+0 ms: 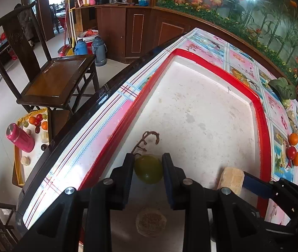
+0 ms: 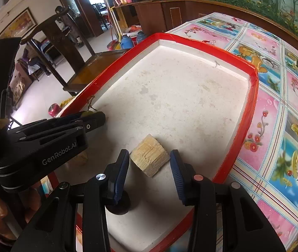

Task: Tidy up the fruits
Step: 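Open the left tool over the tray while the right tool releases the cube there, then grasp the red tomato with the left tool while the right tool grasps an orange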

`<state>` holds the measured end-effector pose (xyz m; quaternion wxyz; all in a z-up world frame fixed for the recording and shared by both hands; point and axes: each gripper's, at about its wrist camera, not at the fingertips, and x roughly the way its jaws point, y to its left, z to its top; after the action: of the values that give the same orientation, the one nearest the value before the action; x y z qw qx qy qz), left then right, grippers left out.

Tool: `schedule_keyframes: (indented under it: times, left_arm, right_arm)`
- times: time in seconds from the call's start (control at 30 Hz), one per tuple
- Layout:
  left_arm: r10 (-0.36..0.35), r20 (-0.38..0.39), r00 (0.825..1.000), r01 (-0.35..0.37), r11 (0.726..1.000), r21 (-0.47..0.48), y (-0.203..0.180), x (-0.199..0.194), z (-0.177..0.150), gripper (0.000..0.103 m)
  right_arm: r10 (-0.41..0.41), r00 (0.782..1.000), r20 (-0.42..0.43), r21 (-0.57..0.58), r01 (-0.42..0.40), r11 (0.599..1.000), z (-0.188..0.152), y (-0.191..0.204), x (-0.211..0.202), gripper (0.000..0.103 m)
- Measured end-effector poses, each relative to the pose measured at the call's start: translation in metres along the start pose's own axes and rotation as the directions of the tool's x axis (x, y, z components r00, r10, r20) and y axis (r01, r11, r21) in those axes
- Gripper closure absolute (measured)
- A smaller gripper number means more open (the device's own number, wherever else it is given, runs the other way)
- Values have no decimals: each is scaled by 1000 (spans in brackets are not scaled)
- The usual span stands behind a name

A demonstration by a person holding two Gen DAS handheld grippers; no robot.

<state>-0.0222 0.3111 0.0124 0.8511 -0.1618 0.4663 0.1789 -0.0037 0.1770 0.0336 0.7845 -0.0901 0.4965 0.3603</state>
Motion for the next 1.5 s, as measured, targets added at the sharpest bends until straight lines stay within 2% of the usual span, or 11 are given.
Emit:
schedule_keyframes:
  times: [0.1, 0.17, 0.37, 0.8, 1.17, 1.47, 1.5]
  left_arm:
    - [19, -5, 1000, -19, 1000, 0, 0, -1, -1, 63]
    - [37, -4, 999, -37, 999, 3, 0, -3, -2, 52]
    - [40, 18, 999, -40, 999, 12, -2, -13, -5, 42]
    - [10, 57, 998, -13, 999, 53, -36, -41, -17, 35]
    - [-54, 55, 997, 44, 983, 178, -107, -58, -38, 26]
    - [-93, -3, 996, 89, 945, 315, -176, -59, -68, 22]
    - [-94, -11, 996, 92, 941, 325, -182, -58, -70, 22]
  right_arm:
    - [1, 1000, -3, 7, -1, 1000, 2, -2, 2, 60]
    - [1, 1000, -3, 11, -1, 1000, 1, -3, 0, 60]
    - [0, 1000, 5, 22, 0, 1000, -3, -6, -10, 60]
    - [-35, 997, 75, 29, 33, 999, -25, -14, -60, 59]
    - [-126, 988, 89, 79, 119, 990, -61, -53, -99, 55]
    - [-238, 968, 82, 180, 220, 959, -107, -103, -136, 42]
    - [-246, 966, 80, 192, 227, 955, -110, -109, -138, 38]
